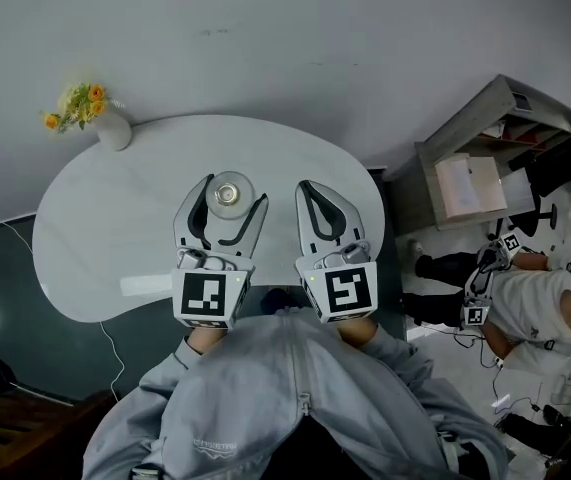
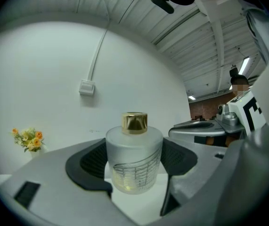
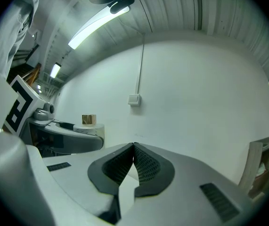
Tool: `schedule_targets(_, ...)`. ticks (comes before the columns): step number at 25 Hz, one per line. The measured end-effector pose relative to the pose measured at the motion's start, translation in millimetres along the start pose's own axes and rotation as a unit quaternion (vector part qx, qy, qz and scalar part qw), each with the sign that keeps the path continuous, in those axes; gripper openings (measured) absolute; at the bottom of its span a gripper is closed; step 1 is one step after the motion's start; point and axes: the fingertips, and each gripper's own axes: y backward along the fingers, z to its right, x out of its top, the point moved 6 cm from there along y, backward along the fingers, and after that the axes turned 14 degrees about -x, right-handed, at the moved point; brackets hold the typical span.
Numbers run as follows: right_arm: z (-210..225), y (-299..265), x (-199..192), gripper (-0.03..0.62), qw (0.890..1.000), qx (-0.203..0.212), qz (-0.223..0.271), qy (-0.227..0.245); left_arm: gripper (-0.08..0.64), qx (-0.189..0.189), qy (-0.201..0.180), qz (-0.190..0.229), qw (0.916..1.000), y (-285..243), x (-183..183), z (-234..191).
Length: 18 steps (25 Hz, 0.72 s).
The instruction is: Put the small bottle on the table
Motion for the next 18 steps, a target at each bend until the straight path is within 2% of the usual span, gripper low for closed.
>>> schedule_targets(10,25,-67,-24,0.026,0.999,0.034,-0.006,-0.007,0.331,0.013,-0.004,0.019,0.9997,-70,-8,-27)
schedule_targets(18,23,-100,-35,0.026,0.999,0.033,-0.011,-0.015,0.331,0.000,-0.006,0.018,0.9998,-99,-18,-50)
